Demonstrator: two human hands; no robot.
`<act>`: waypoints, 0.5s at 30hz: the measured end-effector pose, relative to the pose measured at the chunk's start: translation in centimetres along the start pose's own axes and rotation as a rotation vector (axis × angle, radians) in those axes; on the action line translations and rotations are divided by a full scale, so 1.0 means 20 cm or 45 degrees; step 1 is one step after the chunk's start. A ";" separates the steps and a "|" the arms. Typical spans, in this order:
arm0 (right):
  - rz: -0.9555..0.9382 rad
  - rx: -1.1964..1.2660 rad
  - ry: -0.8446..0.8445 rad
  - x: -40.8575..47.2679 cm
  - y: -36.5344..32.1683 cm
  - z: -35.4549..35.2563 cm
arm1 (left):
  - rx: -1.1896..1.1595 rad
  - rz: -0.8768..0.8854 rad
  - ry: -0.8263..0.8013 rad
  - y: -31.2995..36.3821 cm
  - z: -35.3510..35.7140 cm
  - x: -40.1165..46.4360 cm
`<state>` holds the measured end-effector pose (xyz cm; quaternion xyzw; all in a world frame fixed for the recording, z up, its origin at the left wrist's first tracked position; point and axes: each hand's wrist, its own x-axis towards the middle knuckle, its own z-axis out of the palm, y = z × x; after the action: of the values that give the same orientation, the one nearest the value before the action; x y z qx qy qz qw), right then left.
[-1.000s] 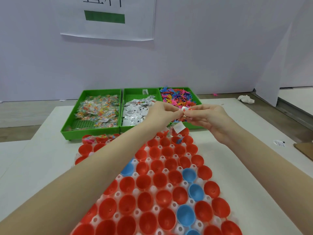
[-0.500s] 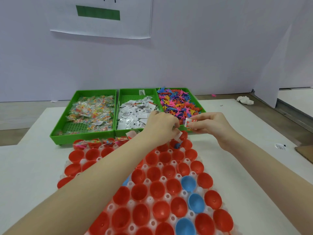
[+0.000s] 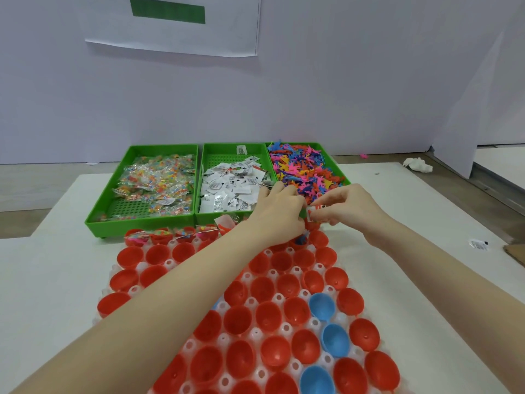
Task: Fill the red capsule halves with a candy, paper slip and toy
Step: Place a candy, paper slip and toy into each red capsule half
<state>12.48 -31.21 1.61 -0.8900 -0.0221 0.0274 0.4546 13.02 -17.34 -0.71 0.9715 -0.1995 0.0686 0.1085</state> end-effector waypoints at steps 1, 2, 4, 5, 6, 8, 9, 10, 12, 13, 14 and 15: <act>0.002 -0.023 -0.003 0.00 0.00 0.00 | 0.006 0.005 0.008 0.00 0.00 0.00; 0.002 -0.048 -0.005 0.01 0.01 0.00 | 0.017 0.011 0.014 0.00 0.00 0.00; -0.003 -0.101 -0.002 0.01 0.01 0.01 | 0.041 0.005 0.009 0.00 0.00 0.00; -0.008 -0.132 0.003 0.02 0.01 0.01 | 0.048 -0.006 -0.001 0.01 0.01 0.00; -0.014 -0.172 0.005 0.02 0.01 0.02 | 0.050 -0.017 -0.014 0.01 0.01 0.00; -0.035 -0.282 0.000 0.03 0.01 0.03 | 0.050 -0.029 -0.041 0.01 0.02 0.00; -0.045 -0.334 -0.001 0.03 0.01 0.03 | 0.049 -0.034 -0.049 0.01 0.03 0.00; -0.052 -0.372 -0.003 0.03 0.01 0.03 | 0.041 -0.042 -0.052 0.02 0.03 0.00; -0.083 -0.447 -0.019 0.03 0.00 0.04 | -0.002 -0.068 -0.063 0.02 0.04 0.00; -0.099 -0.492 -0.028 0.03 0.00 0.05 | -0.024 -0.079 -0.072 0.02 0.04 0.00; -0.106 -0.530 -0.031 0.03 -0.01 0.05 | -0.040 -0.085 -0.078 0.02 0.04 0.00; -0.100 -0.549 -0.026 0.03 -0.02 0.05 | -0.052 -0.087 -0.080 0.02 0.04 0.01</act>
<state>13.07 -30.04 1.39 -0.9647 -0.0668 0.0135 0.2542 13.05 -17.85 -1.35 0.9770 -0.1708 0.0301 0.1241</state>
